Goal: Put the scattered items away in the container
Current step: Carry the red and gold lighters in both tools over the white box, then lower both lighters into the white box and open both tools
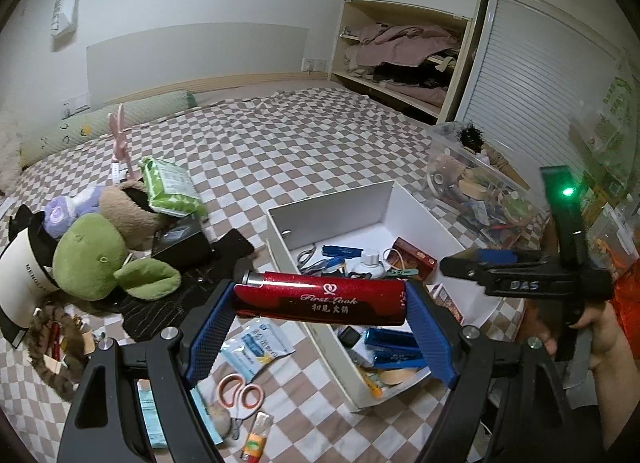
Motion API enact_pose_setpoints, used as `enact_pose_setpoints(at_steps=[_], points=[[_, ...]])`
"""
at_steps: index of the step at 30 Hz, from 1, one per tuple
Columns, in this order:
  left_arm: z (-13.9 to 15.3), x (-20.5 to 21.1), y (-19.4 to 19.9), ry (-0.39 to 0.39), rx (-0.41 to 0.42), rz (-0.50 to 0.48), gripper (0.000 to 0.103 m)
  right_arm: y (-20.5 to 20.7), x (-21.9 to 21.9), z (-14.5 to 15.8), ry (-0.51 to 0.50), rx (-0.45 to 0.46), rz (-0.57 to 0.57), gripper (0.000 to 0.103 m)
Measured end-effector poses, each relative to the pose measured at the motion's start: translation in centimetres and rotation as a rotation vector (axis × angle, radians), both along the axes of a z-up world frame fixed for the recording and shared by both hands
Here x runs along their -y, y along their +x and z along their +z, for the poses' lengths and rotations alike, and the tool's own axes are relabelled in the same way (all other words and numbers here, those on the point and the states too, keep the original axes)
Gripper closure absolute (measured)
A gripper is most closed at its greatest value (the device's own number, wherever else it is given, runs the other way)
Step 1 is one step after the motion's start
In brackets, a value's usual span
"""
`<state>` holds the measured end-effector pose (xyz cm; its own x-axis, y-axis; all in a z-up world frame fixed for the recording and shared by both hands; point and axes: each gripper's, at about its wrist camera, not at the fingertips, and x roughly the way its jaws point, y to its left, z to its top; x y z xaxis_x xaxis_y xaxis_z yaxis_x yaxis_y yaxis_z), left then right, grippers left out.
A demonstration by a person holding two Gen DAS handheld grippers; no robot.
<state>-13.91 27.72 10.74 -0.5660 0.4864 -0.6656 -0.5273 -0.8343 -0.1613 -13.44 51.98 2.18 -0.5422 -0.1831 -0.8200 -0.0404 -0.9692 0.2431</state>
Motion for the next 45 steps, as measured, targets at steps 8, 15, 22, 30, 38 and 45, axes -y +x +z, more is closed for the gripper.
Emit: enact_pose_setpoints(at_steps=[8,15,22,30,38,45], points=[[-1.0,-2.0,-0.6,-0.012,0.021,-0.027,0.02,-2.0,-2.4,-3.2,-0.013,0.099,-0.069,0.019],[-1.9,-3.7,-0.9,-0.031,0.035,-0.052,0.02,-3.9,-4.1,-6.1,-0.129,0.164,-0.198,0.019],[-2.8,-5.2,-0.9,-0.055,0.043,-0.081,0.02,-5.2,-4.1,-7.7,-0.161,0.204,-0.226,0.019],[-3.8,-6.6,-0.9,-0.08,0.061,-0.114,0.02,-5.8,-3.6,-9.3,-0.132,0.255,-0.21,0.019],[-4.7,-7.8,-0.7,-0.089,0.094,-0.148,0.02,-5.7,-3.6,-9.9,-0.101,0.266,-0.188,0.019],[-5.4,-9.0,-0.3,-0.108,0.103,-0.18,0.02,-5.3,-4.2,-8.9,-0.068,0.217,-0.192,0.011]])
